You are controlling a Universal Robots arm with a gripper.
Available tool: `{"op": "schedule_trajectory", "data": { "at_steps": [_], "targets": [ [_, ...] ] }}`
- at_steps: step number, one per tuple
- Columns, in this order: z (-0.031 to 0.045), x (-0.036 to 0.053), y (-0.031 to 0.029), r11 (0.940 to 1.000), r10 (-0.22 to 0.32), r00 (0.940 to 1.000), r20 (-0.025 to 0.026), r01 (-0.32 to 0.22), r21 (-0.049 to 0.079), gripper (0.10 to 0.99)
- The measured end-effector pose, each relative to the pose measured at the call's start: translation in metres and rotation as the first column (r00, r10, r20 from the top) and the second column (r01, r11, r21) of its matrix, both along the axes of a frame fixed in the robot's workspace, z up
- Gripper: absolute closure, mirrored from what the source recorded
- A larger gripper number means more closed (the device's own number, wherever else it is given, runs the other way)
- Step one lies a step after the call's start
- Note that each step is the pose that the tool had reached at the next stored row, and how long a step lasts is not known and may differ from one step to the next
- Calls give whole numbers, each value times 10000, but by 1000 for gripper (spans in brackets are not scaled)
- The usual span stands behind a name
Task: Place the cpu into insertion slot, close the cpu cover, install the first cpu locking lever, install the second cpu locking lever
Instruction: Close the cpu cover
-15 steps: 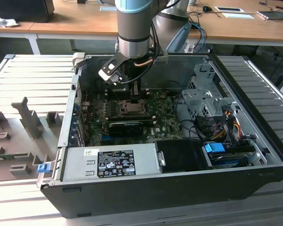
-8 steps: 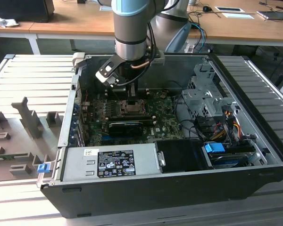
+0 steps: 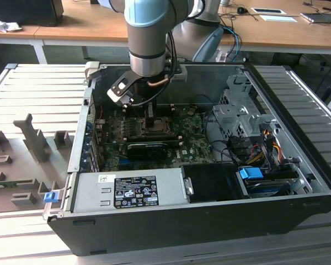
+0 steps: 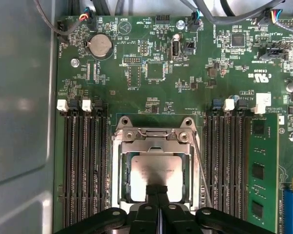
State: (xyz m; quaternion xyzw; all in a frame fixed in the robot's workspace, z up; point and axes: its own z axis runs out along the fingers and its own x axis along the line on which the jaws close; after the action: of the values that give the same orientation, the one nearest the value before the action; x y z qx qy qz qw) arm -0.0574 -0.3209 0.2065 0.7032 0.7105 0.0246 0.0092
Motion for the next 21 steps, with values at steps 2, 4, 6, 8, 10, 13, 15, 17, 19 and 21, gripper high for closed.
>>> {"op": "schedule_trajectory", "data": {
  "at_steps": [2,4,6,8,10,13,15,17,19,21],
  "targets": [
    [-3,16,0,10000,-1,10000,-1,1,-1,980],
    [-7,51,0,10000,-1,10000,0,1,0,980],
    [-13,55,-1,10000,-2,10000,6,2,-3,980],
    [-14,59,-1,10000,0,10000,17,0,-3,980],
    [16,60,1,10000,-1,10000,21,1,1,980],
    [72,38,0,10000,1,10000,22,-1,1,980],
    [72,35,0,10000,0,10000,21,0,0,980],
    [73,62,0,10000,-1,10000,-49,1,-1,980],
    [73,137,0,10000,-1,9999,-124,1,0,980],
    [73,192,0,10000,1,9999,-146,-1,-1,980]
  ]
}}
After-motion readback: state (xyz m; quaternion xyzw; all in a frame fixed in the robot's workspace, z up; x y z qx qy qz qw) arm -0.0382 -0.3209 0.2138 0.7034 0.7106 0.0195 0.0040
